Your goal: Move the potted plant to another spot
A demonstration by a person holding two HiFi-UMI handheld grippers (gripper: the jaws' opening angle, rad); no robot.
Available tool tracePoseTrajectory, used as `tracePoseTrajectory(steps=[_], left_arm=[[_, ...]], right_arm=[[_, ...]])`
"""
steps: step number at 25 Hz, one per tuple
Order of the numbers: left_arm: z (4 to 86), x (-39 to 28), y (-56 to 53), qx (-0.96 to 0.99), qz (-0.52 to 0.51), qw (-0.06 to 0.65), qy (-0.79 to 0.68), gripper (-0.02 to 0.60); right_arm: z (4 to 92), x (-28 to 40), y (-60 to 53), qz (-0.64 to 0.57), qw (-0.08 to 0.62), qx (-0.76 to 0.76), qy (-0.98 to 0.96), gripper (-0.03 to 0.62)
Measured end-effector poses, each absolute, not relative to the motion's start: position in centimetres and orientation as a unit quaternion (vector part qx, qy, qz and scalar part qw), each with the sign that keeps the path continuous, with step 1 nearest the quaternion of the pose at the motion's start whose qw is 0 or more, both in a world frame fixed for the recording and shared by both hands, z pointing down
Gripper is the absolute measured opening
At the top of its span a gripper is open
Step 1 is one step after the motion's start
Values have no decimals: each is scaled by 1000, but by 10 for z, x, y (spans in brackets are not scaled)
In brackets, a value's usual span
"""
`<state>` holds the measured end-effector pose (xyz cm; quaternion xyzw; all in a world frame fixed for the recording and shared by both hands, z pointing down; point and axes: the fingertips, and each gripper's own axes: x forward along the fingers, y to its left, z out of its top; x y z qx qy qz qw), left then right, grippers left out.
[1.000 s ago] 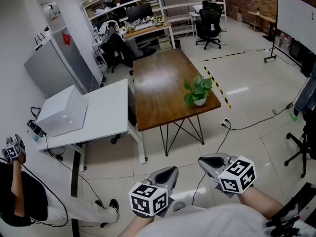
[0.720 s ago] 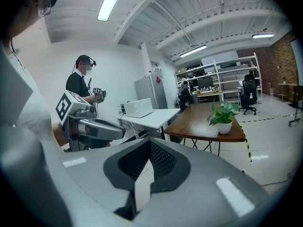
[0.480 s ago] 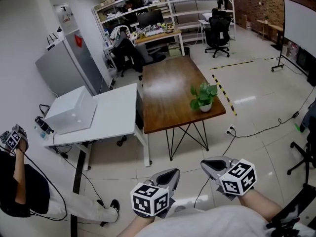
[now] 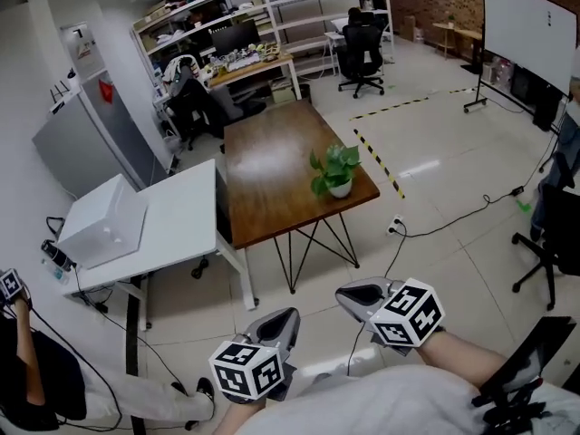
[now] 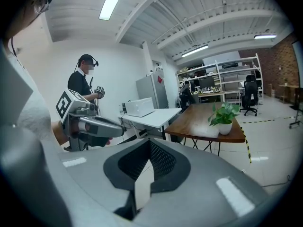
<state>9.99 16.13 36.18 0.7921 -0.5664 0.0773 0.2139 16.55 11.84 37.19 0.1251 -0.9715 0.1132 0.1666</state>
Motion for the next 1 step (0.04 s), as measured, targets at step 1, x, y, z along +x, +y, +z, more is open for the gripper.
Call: tracePoseTrajectory(steps=[1], left_arm=[[361,97,162,788,74,214,-573,-5]], right_arm=[[372,161,118,110,168,117,-973,5]])
